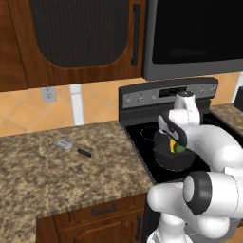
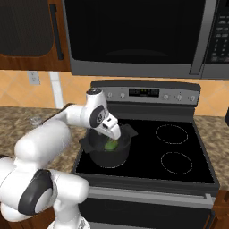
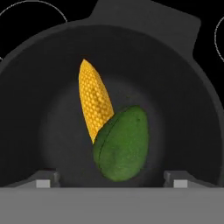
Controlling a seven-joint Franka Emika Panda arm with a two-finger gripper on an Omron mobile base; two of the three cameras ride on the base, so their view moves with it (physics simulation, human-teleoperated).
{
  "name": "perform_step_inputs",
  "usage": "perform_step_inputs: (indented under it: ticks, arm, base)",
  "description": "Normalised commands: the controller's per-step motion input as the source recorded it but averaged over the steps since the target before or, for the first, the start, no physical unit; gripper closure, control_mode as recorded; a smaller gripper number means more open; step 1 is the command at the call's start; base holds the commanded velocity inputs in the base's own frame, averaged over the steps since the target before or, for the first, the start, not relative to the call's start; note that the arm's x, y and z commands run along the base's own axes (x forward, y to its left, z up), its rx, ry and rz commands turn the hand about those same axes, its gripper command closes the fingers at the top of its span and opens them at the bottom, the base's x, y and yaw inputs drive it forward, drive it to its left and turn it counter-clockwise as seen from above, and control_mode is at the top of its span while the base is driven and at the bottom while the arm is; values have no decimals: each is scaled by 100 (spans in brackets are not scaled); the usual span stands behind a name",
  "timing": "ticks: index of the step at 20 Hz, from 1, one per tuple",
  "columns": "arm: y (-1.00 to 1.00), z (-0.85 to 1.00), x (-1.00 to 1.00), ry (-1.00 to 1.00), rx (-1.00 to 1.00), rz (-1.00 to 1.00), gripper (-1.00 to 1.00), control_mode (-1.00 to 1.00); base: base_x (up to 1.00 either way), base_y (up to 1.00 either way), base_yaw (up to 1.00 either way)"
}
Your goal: Put the avocado and corn in the pot. Retrieve the spatula and lightly stir the vegetables in the pot.
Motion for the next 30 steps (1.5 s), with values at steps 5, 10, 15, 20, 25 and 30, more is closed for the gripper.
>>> perform_step_inputs:
  ticks: [5, 10, 15, 20, 25, 30]
  arm:
    - [19, 59, -14, -7, -1, 1, -100, -100]
    - [38, 100, -36, -23, -2, 5, -100, -100]
    - [97, 40, 0, -8, -1, 35, -100, -100]
    - [100, -2, 23, -3, -1, 40, -100, -100]
    - [82, -41, 20, 17, -1, 56, -100, -100]
    - [54, -35, 39, 7, -17, 7, -100, -100]
  base:
    - [0, 0, 0]
    - [0, 0, 0]
    - [0, 0, 0]
    - [0, 0, 0]
    - [0, 0, 0]
    - [0, 0, 0]
